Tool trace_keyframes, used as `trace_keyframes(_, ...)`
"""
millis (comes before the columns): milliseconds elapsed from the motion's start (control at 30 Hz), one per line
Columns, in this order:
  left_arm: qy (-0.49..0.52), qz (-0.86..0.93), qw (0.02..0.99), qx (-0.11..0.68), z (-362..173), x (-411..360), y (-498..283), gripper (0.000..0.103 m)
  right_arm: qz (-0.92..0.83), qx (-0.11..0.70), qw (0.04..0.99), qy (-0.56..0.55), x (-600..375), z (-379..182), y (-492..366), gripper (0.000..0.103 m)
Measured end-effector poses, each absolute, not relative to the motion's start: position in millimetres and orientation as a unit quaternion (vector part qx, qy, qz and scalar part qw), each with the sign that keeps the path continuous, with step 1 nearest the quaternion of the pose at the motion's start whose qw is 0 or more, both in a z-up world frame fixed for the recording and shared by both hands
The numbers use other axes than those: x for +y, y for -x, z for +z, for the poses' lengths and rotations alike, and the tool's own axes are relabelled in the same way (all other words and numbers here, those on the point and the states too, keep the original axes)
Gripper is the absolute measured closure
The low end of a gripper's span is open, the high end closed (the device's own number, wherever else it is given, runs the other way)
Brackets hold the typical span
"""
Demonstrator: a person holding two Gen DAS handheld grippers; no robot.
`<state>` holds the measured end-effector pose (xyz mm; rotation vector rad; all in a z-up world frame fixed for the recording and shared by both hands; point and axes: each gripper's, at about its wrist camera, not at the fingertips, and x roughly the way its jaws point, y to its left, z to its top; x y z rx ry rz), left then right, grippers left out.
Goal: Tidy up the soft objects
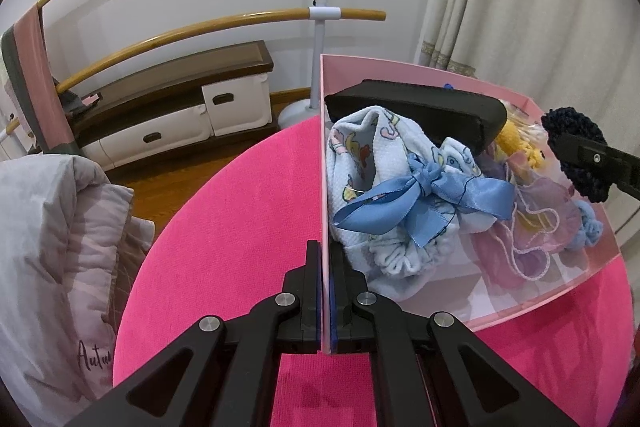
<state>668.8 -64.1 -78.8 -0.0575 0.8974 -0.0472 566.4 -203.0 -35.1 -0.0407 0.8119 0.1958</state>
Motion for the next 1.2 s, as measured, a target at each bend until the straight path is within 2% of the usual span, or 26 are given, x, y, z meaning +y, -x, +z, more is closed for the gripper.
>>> trace_keyframes(167,0.031,-0.019,0.899,0.437,-76.1,-63.1,-665.1,0.103,0.089,0.402,0.911,0.020,-205.8,-38.3,-568.5,0.092)
trace_keyframes(233,0.031,-0.018,0.898,0.438,-75.3,-63.1,-664.3,0.103,0.087,0.409,0.908,0.015,-210.0,-42.0,-572.9,0.088)
trace_keyframes(300,0.031,-0.016,0.898,0.438,-73.6,-64.6,-665.3,0.103,0.081,0.418,0.905,0.011,-216.0,-46.8,-576.8,0.072)
trace_keyframes(367,0.028,-0.015,0.898,0.439,-72.5,-66.2,-665.6,0.103,0.082,0.419,0.904,0.003,-219.1,-49.6,-576.6,0.067)
trace_keyframes(433,0.027,-0.014,0.897,0.441,-71.4,-67.5,-665.8,0.103,0.079,0.417,0.905,0.001,-220.7,-49.9,-574.8,0.042)
trace_keyframes(467,0.026,-0.013,0.897,0.441,-70.9,-68.2,-665.7,0.103,0.078,0.411,0.908,-0.002,-221.7,-48.4,-572.3,0.021)
trace_keyframes(500,0.025,-0.011,0.897,0.442,-70.3,-69.1,-665.7,0.102,0.079,0.405,0.911,-0.004,-222.6,-47.0,-570.6,0.011)
trace_keyframes(567,0.028,-0.005,0.896,0.442,-69.7,-67.8,-666.1,0.097,0.074,0.400,0.914,-0.005,-224.1,-44.1,-566.7,0.008)
trace_keyframes(633,0.026,-0.003,0.897,0.442,-68.8,-66.8,-665.6,0.096,0.074,0.399,0.914,-0.008,-222.9,-42.9,-565.2,0.000)
trace_keyframes(700,0.021,0.000,0.899,0.438,-66.1,-67.8,-663.5,0.093,0.075,0.394,0.916,-0.010,-222.9,-39.6,-559.6,0.000)
trace_keyframes(733,0.018,0.006,0.900,0.435,-64.1,-67.6,-662.1,0.082,0.074,0.392,0.917,-0.010,-222.6,-38.6,-557.9,0.000)
trace_keyframes(767,0.016,0.017,0.901,0.432,-61.5,-66.5,-660.6,0.066,0.072,0.388,0.919,-0.012,-222.9,-36.0,-554.3,0.000)
trace_keyframes(800,0.015,0.022,0.902,0.430,-60.0,-65.4,-658.7,0.055,0.071,0.385,0.920,-0.013,-223.4,-34.0,-551.7,0.000)
trace_keyframes(867,0.013,0.035,0.908,0.418,-53.8,-62.5,-653.2,0.013,0.068,0.380,0.923,-0.016,-223.8,-29.0,-544.6,0.000)
trace_keyframes(900,0.013,0.038,0.912,0.407,-49.1,-61.0,-648.1,0.006,0.065,0.376,0.924,-0.015,-224.0,-26.7,-541.0,0.000)
trace_keyframes(933,0.014,0.038,0.917,0.398,-45.3,-60.1,-643.4,0.000,0.062,0.373,0.926,-0.015,-223.9,-23.7,-537.5,0.000)
trace_keyframes(1200,0.012,0.040,0.927,0.374,-19.9,-58.1,-595.1,0.000,0.057,0.344,0.937,-0.022,-225.5,2.4,-497.8,0.000)
